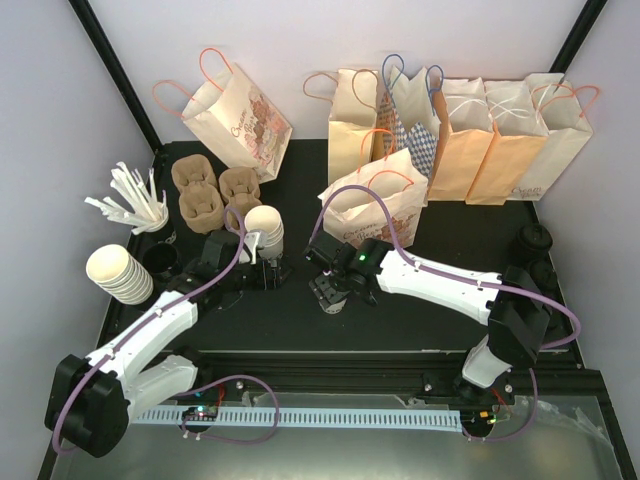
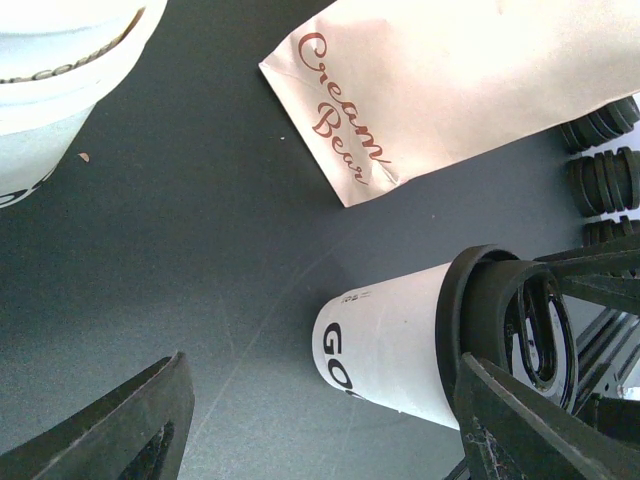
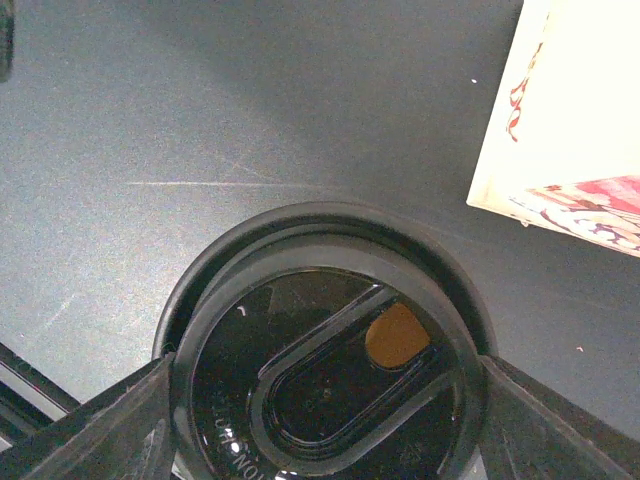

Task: Pack the takeout coffee

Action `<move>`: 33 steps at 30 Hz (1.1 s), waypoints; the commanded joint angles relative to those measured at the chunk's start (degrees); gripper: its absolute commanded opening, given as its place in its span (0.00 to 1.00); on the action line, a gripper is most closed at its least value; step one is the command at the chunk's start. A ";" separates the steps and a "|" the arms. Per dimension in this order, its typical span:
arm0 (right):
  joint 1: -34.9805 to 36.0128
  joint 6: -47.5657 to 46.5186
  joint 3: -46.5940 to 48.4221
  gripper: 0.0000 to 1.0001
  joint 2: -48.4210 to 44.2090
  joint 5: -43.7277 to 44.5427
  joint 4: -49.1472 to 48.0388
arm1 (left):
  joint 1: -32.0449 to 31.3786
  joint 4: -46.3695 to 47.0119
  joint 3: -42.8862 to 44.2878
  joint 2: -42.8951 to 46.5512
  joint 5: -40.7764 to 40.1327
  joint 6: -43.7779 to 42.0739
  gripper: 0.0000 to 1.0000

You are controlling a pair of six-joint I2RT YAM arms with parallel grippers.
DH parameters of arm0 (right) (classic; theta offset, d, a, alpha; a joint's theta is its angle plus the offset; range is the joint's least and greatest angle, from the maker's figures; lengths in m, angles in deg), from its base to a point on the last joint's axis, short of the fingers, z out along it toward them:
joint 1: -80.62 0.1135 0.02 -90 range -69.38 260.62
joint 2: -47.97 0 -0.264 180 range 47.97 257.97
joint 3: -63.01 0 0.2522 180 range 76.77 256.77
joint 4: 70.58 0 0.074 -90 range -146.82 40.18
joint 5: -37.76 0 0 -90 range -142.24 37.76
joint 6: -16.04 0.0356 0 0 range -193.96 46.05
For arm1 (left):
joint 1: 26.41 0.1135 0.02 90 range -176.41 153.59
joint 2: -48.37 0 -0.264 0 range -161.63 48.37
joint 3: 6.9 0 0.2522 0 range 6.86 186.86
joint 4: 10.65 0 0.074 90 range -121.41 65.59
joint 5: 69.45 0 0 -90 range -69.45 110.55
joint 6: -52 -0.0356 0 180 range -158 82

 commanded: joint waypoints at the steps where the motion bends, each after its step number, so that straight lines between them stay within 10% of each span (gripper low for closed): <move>1: 0.24 0.30 -1.84 0.79 2.47 -0.67 0.74 | 0.26 -0.04 -0.12 -0.75 1.03 -0.75 0.74; 33: 2.04 1.13 -0.65 0.74 -3.63 2.75 3.49 | 0.32 -0.03 -0.32 -0.55 1.60 -1.31 0.75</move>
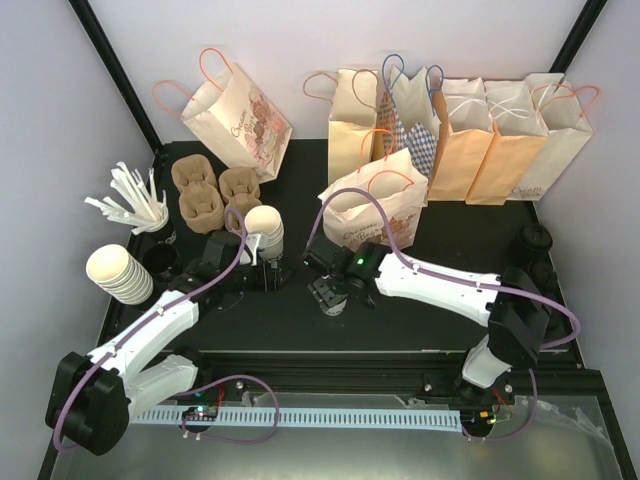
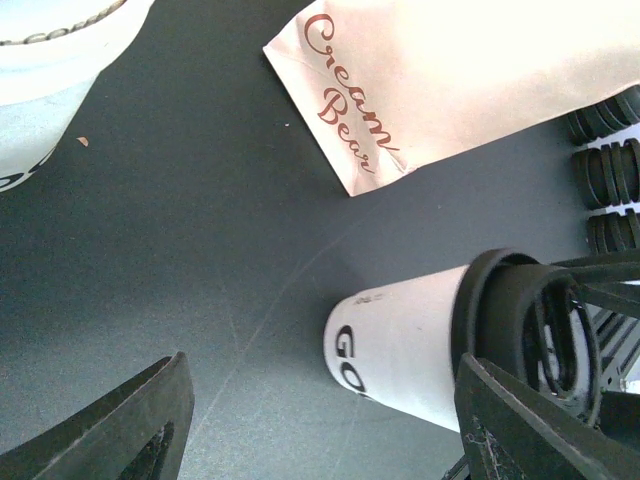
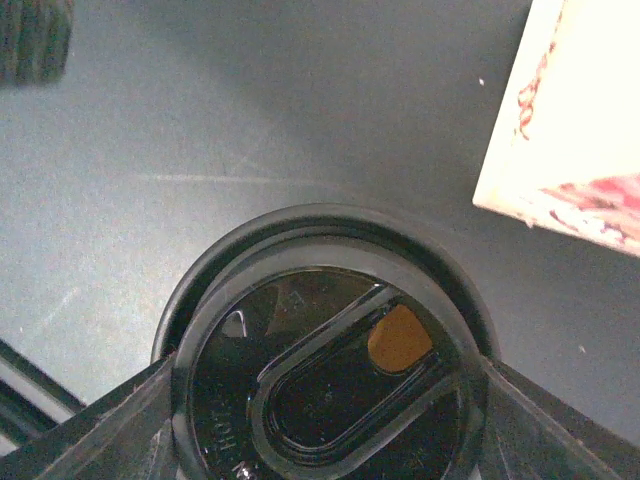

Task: Pack the takeout coffee

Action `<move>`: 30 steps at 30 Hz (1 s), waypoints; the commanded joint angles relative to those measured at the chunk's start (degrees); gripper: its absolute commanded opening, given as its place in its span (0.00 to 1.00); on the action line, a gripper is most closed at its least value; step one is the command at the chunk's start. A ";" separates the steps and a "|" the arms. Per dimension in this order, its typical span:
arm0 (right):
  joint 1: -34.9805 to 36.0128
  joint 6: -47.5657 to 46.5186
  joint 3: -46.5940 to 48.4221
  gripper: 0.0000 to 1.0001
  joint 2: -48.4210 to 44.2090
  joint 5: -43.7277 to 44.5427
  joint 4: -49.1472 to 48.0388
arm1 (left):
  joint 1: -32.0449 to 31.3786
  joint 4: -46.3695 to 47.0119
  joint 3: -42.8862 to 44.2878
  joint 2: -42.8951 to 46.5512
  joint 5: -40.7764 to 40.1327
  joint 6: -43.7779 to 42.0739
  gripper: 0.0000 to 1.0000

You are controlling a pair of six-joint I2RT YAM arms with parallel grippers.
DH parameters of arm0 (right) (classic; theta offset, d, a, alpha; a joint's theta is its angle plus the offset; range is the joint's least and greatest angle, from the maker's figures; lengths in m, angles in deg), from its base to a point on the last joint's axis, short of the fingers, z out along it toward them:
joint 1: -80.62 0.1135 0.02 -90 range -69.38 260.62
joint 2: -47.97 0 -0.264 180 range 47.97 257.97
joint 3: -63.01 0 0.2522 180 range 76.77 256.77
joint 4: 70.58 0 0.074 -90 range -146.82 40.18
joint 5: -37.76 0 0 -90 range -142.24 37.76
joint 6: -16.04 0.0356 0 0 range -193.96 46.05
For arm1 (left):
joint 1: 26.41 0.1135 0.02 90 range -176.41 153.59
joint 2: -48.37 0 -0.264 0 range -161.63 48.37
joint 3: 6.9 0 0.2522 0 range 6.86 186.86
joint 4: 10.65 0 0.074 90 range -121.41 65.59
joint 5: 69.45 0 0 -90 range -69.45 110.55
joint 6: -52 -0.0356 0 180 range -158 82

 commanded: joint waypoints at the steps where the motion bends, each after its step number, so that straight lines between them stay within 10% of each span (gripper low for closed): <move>1: 0.75 1.21 -0.49 0.74 -5.21 2.42 4.62 | 0.27 -0.10 0.25 0.16 1.32 -1.23 0.75; 13: -7.03 1.17 -6.26 0.72 -20.00 11.50 7.72 | 0.28 -5.39 4.39 2.14 -2.50 -4.14 0.75; 30: -52.98 -2.97 -17.07 0.63 -29.09 1.53 -7.12 | 3.99 -19.34 14.56 12.66 -27.49 -4.44 0.99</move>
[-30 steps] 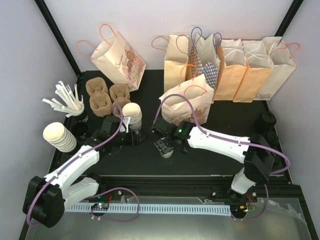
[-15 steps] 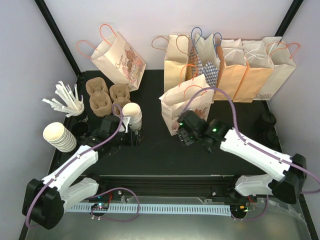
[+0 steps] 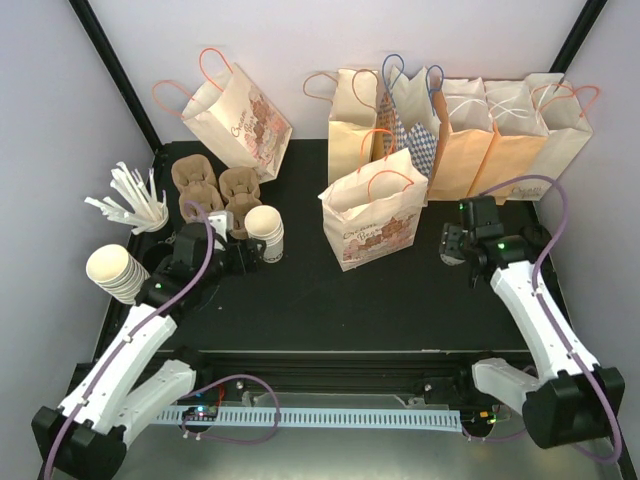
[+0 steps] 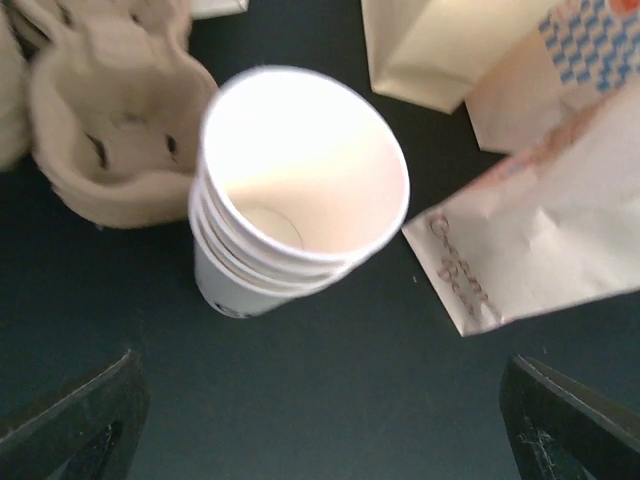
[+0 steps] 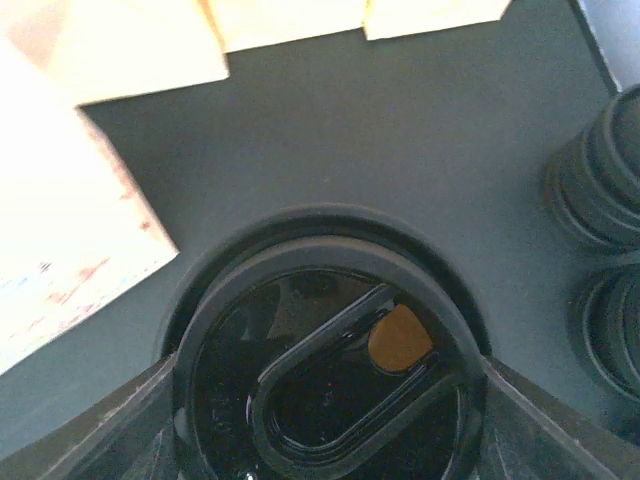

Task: Pack the takeout coffee

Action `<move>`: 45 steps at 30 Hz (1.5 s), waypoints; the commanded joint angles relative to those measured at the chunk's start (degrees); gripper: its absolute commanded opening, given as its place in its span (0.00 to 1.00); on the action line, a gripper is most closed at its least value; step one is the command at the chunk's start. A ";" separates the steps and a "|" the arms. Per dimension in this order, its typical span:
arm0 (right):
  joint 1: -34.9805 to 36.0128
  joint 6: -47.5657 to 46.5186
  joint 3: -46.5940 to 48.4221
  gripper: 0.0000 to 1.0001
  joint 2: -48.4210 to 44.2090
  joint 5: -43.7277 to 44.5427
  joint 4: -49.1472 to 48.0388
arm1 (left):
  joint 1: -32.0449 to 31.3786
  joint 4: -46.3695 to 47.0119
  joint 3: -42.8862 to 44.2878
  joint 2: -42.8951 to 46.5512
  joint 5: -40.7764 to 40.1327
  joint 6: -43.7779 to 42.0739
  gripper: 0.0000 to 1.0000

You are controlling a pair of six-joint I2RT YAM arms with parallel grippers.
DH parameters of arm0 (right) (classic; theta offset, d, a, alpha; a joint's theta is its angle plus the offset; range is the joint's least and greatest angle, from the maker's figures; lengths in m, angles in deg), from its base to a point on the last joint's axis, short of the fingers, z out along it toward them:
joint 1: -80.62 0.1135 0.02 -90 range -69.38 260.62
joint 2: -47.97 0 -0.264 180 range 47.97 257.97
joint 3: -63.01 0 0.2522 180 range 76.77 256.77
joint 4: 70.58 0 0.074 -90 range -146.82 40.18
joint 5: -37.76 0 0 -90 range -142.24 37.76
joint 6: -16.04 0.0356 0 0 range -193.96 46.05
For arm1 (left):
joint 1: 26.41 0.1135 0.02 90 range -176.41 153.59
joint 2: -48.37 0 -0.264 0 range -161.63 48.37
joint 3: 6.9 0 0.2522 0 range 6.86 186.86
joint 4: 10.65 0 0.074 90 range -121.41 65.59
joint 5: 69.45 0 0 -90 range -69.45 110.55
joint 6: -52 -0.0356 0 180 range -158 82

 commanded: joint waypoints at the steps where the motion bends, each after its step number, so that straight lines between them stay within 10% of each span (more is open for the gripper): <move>1: -6.07 -1.07 2.42 0.63 4.42 -3.07 -7.35 | 2.21 -5.28 5.70 1.93 -7.61 -1.08 0.99; 16: -8.57 -1.20 5.31 0.74 19.41 -3.98 -11.10 | 5.04 -10.08 12.00 -4.23 -4.58 -4.63 0.99; 25: -8.70 -2.54 7.76 1.00 20.38 -2.90 -8.45 | 5.14 -9.66 11.28 -4.27 -4.75 -5.10 0.99; 45: -8.57 -0.61 3.69 1.00 -2.09 -23.05 -6.26 | 5.13 -9.12 10.53 -5.81 -4.05 -6.65 0.99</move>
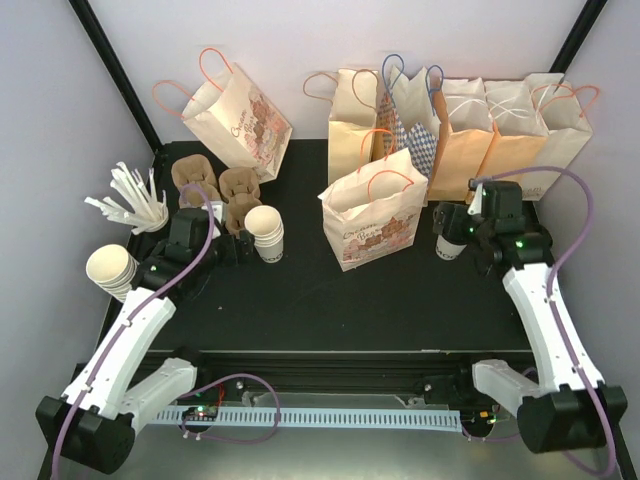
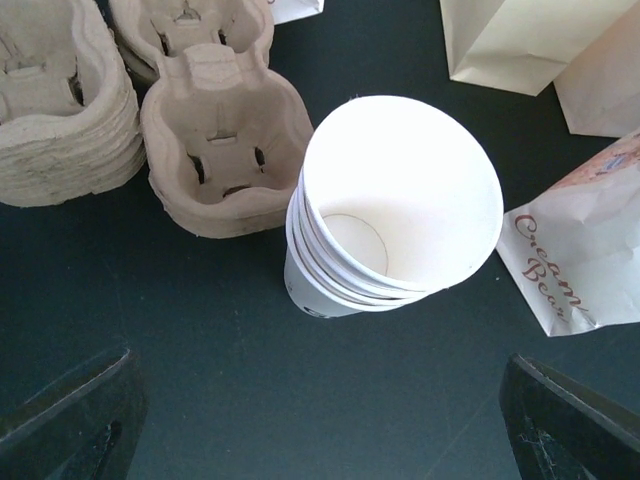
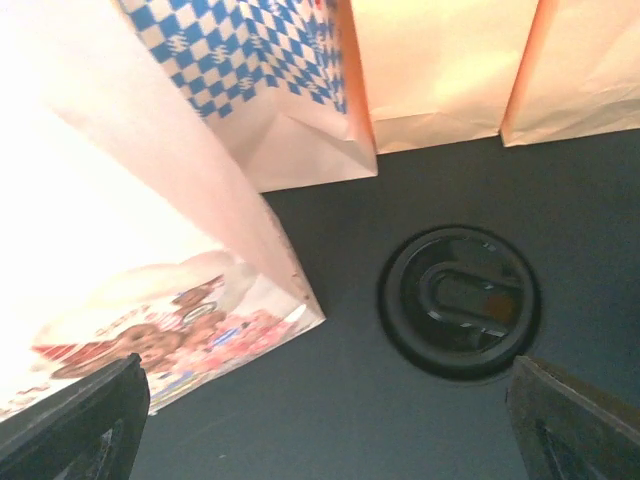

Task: Pack the takeout coffee

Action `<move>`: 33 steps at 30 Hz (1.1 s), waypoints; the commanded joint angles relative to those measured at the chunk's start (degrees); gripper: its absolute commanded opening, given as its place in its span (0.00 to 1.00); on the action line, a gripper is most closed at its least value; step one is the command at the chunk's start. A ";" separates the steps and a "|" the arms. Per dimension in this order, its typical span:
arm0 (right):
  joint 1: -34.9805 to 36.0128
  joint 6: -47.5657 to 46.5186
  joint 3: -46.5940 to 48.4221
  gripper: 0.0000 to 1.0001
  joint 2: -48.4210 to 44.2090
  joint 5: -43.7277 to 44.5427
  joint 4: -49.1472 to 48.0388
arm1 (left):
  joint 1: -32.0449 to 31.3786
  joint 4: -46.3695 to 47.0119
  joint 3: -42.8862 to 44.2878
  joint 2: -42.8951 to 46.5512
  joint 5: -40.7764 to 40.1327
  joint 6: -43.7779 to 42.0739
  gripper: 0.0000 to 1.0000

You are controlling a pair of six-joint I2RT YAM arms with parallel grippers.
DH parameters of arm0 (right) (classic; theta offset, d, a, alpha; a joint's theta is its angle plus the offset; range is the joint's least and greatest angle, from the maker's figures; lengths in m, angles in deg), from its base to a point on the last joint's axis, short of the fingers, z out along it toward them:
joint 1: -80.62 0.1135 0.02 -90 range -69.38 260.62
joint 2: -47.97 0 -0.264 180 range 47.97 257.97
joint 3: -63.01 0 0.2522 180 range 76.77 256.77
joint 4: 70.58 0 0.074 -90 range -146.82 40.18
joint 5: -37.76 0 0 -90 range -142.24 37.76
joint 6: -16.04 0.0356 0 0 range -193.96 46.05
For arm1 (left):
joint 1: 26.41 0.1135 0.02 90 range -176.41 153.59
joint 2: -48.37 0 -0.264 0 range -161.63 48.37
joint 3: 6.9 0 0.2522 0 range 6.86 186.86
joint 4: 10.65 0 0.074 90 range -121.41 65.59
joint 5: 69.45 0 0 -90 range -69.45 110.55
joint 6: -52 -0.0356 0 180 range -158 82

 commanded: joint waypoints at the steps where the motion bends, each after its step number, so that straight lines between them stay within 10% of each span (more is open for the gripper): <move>1: -0.17 4.53 -3.78 1.00 -4.37 -4.03 0.60 | 0.34 -0.13 1.89 -1.57 0.57 0.94 0.99; 6: -0.25 9.92 -8.71 1.00 -8.04 -5.03 3.14 | 0.34 0.02 2.41 -3.74 3.62 -0.66 0.98; 13: -0.20 13.11 -19.55 1.00 -15.63 -16.64 -3.35 | 0.34 -0.35 5.56 -10.81 -0.79 3.04 0.67; 33: -0.22 9.92 -22.52 0.99 -17.64 -17.97 -3.20 | 0.34 -4.76 16.49 -25.83 -2.85 9.56 0.50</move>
